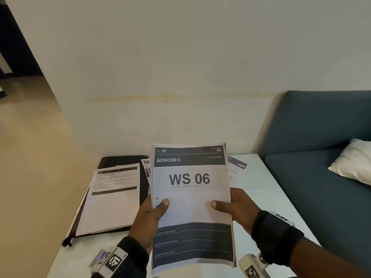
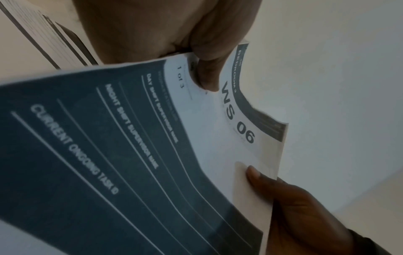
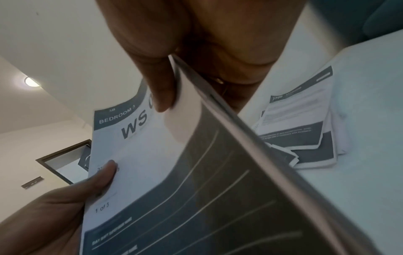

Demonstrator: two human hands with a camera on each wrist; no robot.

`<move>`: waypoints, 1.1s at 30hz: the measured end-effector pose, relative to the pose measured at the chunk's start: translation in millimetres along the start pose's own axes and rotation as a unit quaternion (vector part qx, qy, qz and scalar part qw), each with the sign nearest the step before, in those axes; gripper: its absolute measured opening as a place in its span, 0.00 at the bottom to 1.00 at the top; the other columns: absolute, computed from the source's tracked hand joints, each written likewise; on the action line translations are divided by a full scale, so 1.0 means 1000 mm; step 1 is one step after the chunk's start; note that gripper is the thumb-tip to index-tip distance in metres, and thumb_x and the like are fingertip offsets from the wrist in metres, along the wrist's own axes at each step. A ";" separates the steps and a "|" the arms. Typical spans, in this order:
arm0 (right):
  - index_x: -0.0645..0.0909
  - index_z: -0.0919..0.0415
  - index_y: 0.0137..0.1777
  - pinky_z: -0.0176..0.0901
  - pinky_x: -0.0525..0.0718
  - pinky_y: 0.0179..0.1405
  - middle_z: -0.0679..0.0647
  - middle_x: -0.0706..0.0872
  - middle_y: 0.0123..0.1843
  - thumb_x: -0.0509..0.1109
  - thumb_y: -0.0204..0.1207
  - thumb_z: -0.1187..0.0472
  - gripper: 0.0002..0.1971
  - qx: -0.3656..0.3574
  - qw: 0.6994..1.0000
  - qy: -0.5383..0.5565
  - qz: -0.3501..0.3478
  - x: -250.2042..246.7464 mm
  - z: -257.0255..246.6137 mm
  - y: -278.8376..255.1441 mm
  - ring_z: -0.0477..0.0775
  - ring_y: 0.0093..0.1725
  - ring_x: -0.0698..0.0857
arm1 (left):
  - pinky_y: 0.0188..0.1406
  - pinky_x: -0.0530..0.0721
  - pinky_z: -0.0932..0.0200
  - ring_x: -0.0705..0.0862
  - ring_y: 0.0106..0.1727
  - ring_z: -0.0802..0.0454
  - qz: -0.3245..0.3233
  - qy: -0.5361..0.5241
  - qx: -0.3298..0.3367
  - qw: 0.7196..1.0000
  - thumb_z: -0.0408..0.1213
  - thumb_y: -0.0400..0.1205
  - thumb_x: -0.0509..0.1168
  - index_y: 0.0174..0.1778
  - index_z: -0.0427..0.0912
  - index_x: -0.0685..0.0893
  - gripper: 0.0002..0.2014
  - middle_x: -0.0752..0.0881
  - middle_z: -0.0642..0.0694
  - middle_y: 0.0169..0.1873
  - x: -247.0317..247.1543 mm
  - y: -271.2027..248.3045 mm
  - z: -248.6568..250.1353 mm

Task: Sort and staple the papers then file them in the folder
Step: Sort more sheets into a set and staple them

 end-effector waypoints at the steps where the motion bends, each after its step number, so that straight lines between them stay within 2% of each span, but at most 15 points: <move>1: 0.81 0.49 0.60 0.55 0.88 0.59 0.50 0.89 0.56 0.72 0.79 0.59 0.11 0.004 1.000 0.009 0.009 0.001 0.002 0.001 0.57 0.56 0.87 | 0.55 0.89 0.39 0.90 0.54 0.42 -0.001 0.009 0.007 1.000 0.41 0.86 0.62 0.66 0.51 0.79 0.12 0.91 0.45 0.54 -0.001 0.001 0.000; 4: 0.83 0.51 0.57 0.52 0.88 0.55 0.51 0.91 0.51 0.71 0.80 0.62 0.09 0.016 0.998 0.057 0.037 0.002 0.010 0.002 0.57 0.54 0.88 | 0.59 0.87 0.38 0.89 0.57 0.41 0.007 0.040 0.021 0.999 0.37 0.86 0.63 0.66 0.51 0.79 0.13 0.89 0.45 0.58 -0.006 0.005 -0.001; 7: 0.87 0.58 0.57 0.60 0.87 0.59 0.57 0.92 0.52 0.72 0.78 0.65 0.09 0.034 0.992 0.107 0.054 0.008 0.023 0.007 0.64 0.55 0.88 | 0.55 0.88 0.47 0.87 0.59 0.44 0.017 0.051 0.015 0.998 0.33 0.86 0.63 0.65 0.51 0.81 0.13 0.90 0.48 0.56 -0.011 0.009 -0.006; 9: 0.88 0.57 0.54 0.64 0.86 0.60 0.58 0.92 0.51 0.72 0.78 0.66 0.08 0.039 0.990 0.118 0.066 0.013 0.032 0.009 0.65 0.56 0.88 | 0.52 0.87 0.51 0.87 0.58 0.47 0.017 0.057 0.011 0.998 0.30 0.85 0.63 0.63 0.50 0.82 0.14 0.91 0.51 0.53 -0.012 0.010 -0.008; 11: 0.87 0.55 0.54 0.64 0.86 0.59 0.57 0.92 0.51 0.73 0.76 0.64 0.09 0.031 0.991 0.114 0.056 0.017 0.038 0.010 0.64 0.56 0.87 | 0.51 0.87 0.52 0.87 0.56 0.48 0.019 0.067 0.012 0.998 0.27 0.83 0.66 0.62 0.49 0.83 0.15 0.91 0.51 0.51 -0.014 0.011 -0.008; 15: 0.88 0.55 0.54 0.60 0.88 0.55 0.57 0.92 0.51 0.82 0.67 0.69 0.17 0.015 0.996 0.078 0.043 0.019 0.055 0.010 0.61 0.55 0.89 | 0.52 0.89 0.45 0.89 0.55 0.41 -0.016 0.080 -0.015 0.997 0.22 0.78 0.68 0.59 0.40 0.82 0.15 0.92 0.43 0.50 -0.021 0.013 -0.023; 17: 0.88 0.52 0.57 0.60 0.89 0.56 0.54 0.92 0.53 0.83 0.64 0.65 0.20 0.019 0.999 0.030 0.025 0.023 0.065 0.010 0.59 0.57 0.89 | 0.47 0.89 0.50 0.89 0.54 0.43 -0.041 0.094 -0.031 0.994 0.23 0.77 0.71 0.58 0.41 0.81 0.16 0.91 0.43 0.47 -0.019 0.010 -0.033; 19: 0.86 0.50 0.59 0.58 0.89 0.57 0.52 0.91 0.55 0.82 0.68 0.67 0.21 0.021 1.000 0.008 0.010 0.028 0.072 0.009 0.55 0.58 0.88 | 0.43 0.88 0.57 0.89 0.52 0.47 -0.057 0.113 -0.038 0.991 0.31 0.72 0.78 0.56 0.46 0.81 0.19 0.91 0.45 0.46 -0.016 0.008 -0.041; 20: 0.85 0.48 0.59 0.56 0.88 0.58 0.51 0.91 0.55 0.81 0.69 0.67 0.20 0.024 1.000 -0.003 0.008 0.029 0.074 0.009 0.54 0.58 0.88 | 0.44 0.88 0.57 0.88 0.53 0.46 -0.055 0.126 -0.038 0.990 0.40 0.67 0.82 0.54 0.48 0.81 0.23 0.90 0.47 0.46 -0.015 0.006 -0.044; 22: 0.83 0.45 0.58 0.52 0.88 0.59 0.49 0.89 0.56 0.79 0.72 0.67 0.19 0.034 0.999 -0.021 0.006 0.031 0.077 0.008 0.52 0.58 0.87 | 0.54 0.88 0.47 0.86 0.57 0.42 -0.049 0.155 -0.035 0.986 0.62 0.50 0.84 0.54 0.49 0.81 0.40 0.89 0.45 0.49 -0.018 0.011 -0.060; 23: 0.82 0.44 0.56 0.50 0.88 0.59 0.49 0.89 0.56 0.78 0.73 0.67 0.19 0.037 0.999 -0.027 0.005 0.031 0.079 0.007 0.52 0.58 0.86 | 0.58 0.87 0.41 0.86 0.58 0.41 -0.048 0.171 -0.042 0.983 0.69 0.46 0.81 0.55 0.48 0.81 0.45 0.89 0.43 0.51 -0.021 0.015 -0.072; 25: 0.80 0.42 0.54 0.50 0.86 0.62 0.48 0.88 0.55 0.77 0.75 0.67 0.18 0.044 0.998 -0.055 0.004 0.031 0.082 0.004 0.53 0.59 0.86 | 0.60 0.87 0.38 0.86 0.58 0.41 -0.034 0.209 -0.061 0.975 0.70 0.49 0.79 0.57 0.48 0.81 0.45 0.87 0.41 0.53 -0.028 0.020 -0.090; 28: 0.78 0.41 0.55 0.51 0.84 0.65 0.46 0.86 0.56 0.74 0.78 0.64 0.15 0.048 0.995 -0.082 -0.006 0.032 0.086 0.002 0.53 0.60 0.84 | 0.60 0.87 0.40 0.86 0.58 0.43 -0.004 0.226 -0.064 0.972 0.60 0.62 0.73 0.58 0.49 0.79 0.31 0.87 0.43 0.53 -0.032 0.015 -0.089; 31: 0.83 0.52 0.56 0.52 0.84 0.63 0.52 0.88 0.53 0.70 0.82 0.58 0.06 0.051 0.996 -0.074 -0.004 0.034 0.076 0.011 0.55 0.59 0.86 | 0.58 0.88 0.43 0.88 0.56 0.43 0.027 0.175 -0.040 0.983 0.51 0.75 0.73 0.58 0.47 0.82 0.19 0.89 0.44 0.51 -0.029 0.007 -0.069; 33: 0.82 0.55 0.59 0.51 0.85 0.62 0.53 0.88 0.54 0.67 0.83 0.53 0.10 0.046 0.998 -0.049 0.005 0.038 0.064 0.020 0.55 0.59 0.85 | 0.49 0.90 0.50 0.90 0.52 0.44 0.054 0.119 -0.029 0.991 0.42 0.84 0.68 0.58 0.45 0.83 0.09 0.91 0.44 0.49 -0.028 0.006 -0.055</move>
Point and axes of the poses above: each hand's wrist, its own y-axis towards the middle knuckle, its own x-axis out of the palm, z = x × y, the point moved 4 cm from there along y, towards the middle knuckle
